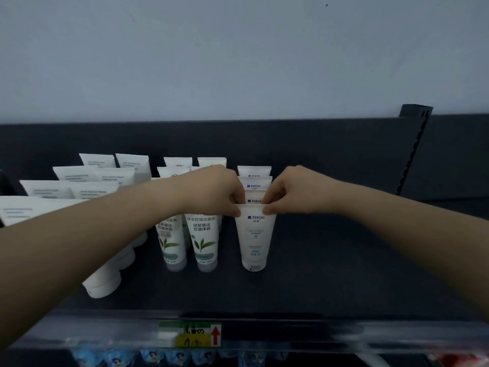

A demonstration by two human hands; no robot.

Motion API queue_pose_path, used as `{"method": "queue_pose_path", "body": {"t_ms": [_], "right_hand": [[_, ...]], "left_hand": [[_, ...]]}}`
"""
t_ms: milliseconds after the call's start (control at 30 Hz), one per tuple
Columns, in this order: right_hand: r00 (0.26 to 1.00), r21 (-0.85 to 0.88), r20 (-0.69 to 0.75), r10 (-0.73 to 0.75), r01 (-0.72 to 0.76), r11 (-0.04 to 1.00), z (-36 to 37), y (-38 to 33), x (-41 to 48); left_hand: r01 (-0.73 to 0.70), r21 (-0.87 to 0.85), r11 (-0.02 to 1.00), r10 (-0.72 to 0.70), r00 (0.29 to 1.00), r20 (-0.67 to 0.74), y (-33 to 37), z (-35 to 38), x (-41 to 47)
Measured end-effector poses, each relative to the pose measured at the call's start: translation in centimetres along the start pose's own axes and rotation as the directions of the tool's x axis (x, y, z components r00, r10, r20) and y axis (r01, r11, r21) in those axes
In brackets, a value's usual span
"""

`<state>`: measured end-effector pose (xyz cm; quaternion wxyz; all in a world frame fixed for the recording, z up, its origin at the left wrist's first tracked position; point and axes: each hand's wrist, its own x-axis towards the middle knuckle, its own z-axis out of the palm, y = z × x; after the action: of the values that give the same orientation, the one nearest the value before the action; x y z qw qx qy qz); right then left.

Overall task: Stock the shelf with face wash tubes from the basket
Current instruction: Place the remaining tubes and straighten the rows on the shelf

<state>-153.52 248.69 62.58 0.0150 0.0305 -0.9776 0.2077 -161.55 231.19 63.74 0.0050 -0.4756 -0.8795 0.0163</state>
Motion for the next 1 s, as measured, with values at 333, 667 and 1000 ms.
{"method": "queue_pose_path", "body": {"t_ms": [333, 667, 1000], "right_hand": [[0.994, 0.139, -0.058, -0.098, 0.105, 0.985, -2.2, 0.5, 2.0], [0.974, 0.106, -0.139, -0.177, 0.192, 0.976, -4.7, -1.2, 5.0], [0.971, -0.028, -0.202, -0.126, 0.123, 0.992, -4.6, -5.0, 8.4]], "left_hand": [[0.045, -0.263, 0.964, -0.091, 0.982, -0.166, -0.6, -2.7, -0.7], [0.221, -0.513, 0.830, -0.349, 0.922, -0.167, -4.2, -5.6, -1.3], [0.199, -0.444, 0.874, -0.317, 0.926, -0.207, -10.8, -5.9, -1.0]]}}
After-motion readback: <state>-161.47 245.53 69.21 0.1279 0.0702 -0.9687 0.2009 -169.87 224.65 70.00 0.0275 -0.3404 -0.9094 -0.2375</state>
